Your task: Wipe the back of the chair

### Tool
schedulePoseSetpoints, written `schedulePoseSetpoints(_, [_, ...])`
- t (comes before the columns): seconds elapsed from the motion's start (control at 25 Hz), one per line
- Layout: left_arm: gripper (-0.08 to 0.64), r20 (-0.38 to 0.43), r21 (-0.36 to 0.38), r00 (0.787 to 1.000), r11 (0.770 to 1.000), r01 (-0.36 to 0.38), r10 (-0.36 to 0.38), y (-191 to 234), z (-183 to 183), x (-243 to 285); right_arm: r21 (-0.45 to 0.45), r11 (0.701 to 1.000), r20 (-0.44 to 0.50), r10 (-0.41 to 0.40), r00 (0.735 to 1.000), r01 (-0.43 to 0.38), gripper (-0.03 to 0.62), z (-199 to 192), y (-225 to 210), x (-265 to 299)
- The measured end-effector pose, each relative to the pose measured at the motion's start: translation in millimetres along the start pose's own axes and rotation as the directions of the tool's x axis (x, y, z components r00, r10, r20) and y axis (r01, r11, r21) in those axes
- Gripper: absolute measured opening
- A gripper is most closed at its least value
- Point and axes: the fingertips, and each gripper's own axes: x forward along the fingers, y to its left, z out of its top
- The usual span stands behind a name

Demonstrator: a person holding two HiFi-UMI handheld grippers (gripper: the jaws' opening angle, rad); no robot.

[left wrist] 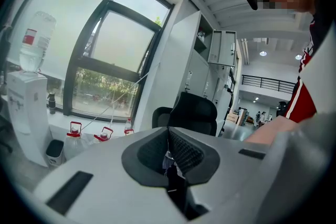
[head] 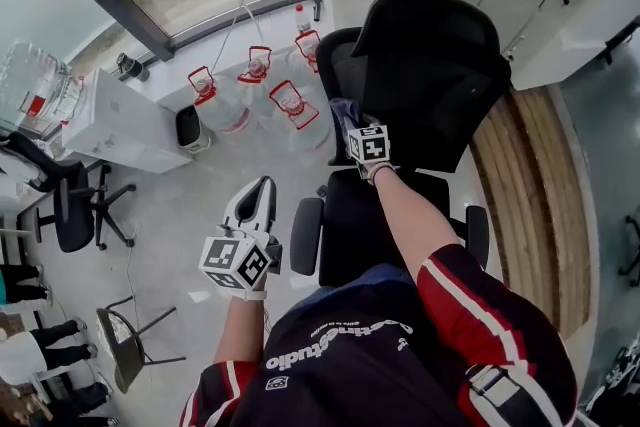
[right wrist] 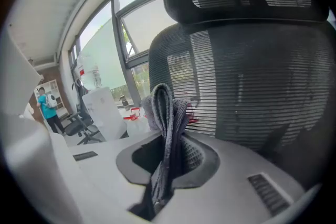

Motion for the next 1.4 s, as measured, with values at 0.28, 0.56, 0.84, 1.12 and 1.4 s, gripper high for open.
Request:
schedulePoseSetpoints(0.28, [0.025, 0.004, 0.021, 0.999, 0.999, 0.041, -0.041, -24.7, 5.4, 22.2, -0.012, 0.999, 0.006, -0.035, 0.999, 0.035, 0.061, 0.5, -45.4, -22.9])
schedulePoseSetpoints(0.56, [0.025, -0.001, 0.053, 0.995, 0.993, 0.101, -0.101, -54.9, 9.1, 46.2, 0.0, 0.997, 0.009, -0.081, 0.997, 0.081, 0.061, -5.8, -97.3, -55.3])
schedulePoseSetpoints(0.84, [0.025, -0.016, 0.06, 0.988, 0.986, 0.156, -0.155, -71.7, 2.4, 59.7, 0.033, 0.985, 0.023, -0.169, 0.985, 0.168, 0.061, -15.0, -153.3, -89.9])
schedulePoseSetpoints(1.12, [0.025, -0.039, 0.066, 0.979, 0.977, 0.201, -0.199, -83.3, -4.1, 70.9, 0.044, 0.962, 0.028, -0.271, 0.962, 0.269, 0.061, -21.7, -211.6, -129.0])
schedulePoseSetpoints(1.4, [0.025, -0.067, 0.075, 0.972, 0.97, 0.231, -0.226, -93.8, -15.5, 76.4, 0.088, 0.923, 0.022, -0.377, 0.926, 0.374, 0.061, -38.5, -272.6, -175.9])
